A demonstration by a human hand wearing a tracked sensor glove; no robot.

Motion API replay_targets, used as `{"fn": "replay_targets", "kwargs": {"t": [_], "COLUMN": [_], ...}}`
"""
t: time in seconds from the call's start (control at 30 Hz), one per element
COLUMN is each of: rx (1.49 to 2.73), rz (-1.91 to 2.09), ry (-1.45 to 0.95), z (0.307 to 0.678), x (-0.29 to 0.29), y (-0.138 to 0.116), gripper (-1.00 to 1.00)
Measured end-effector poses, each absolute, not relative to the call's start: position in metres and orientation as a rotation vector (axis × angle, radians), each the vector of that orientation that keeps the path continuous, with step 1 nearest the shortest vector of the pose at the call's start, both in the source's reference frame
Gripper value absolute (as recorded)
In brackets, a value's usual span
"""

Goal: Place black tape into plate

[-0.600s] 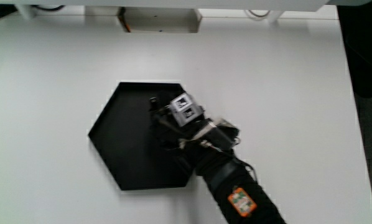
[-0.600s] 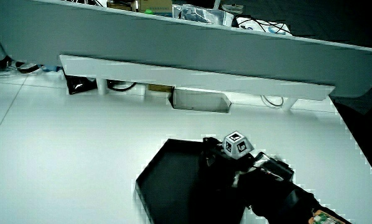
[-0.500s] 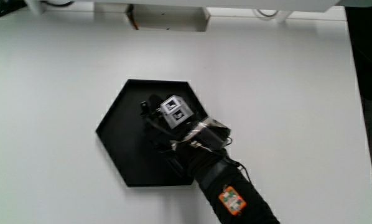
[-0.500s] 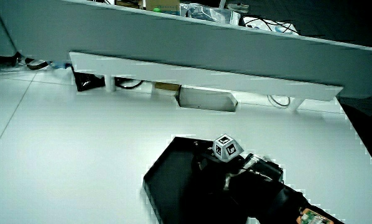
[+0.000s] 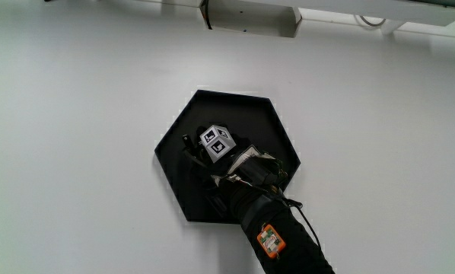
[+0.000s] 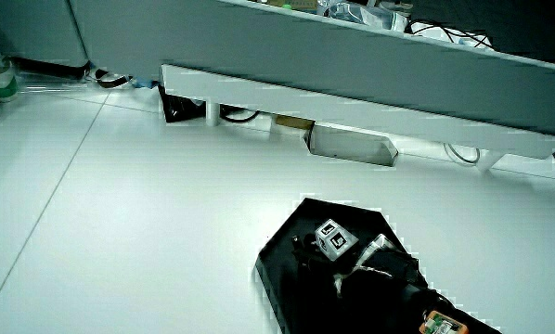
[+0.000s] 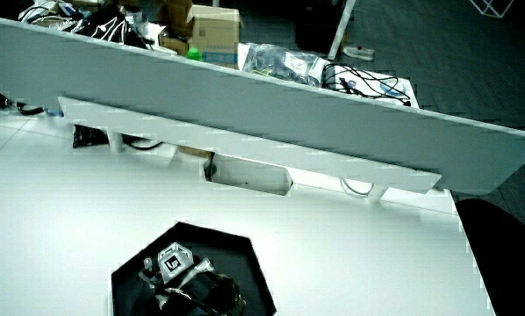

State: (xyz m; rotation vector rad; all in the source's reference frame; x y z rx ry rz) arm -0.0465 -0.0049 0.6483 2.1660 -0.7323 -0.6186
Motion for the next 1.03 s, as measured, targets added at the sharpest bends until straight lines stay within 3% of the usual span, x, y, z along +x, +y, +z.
{"fn": "replay_targets", "kwargs": {"t": [0.1, 0.37, 0.63, 0.77, 1.03], "rx": [2.144, 2.126, 2.267, 2.336, 2.545], "rz": [-0.593, -0.542, -0.348, -0.165, -0.009], "ry": [-0.740, -0.696, -0.669, -0.727, -0.604], "z": [0.656, 0.660, 0.639, 0.617, 0.606], "x": [-0.044, -0.029, -0.001, 0.004, 0.039], "y": [-0.004, -0.003, 0.002, 0.014, 0.035], "gripper": [0.00, -0.50, -1.00, -1.00, -1.00]}}
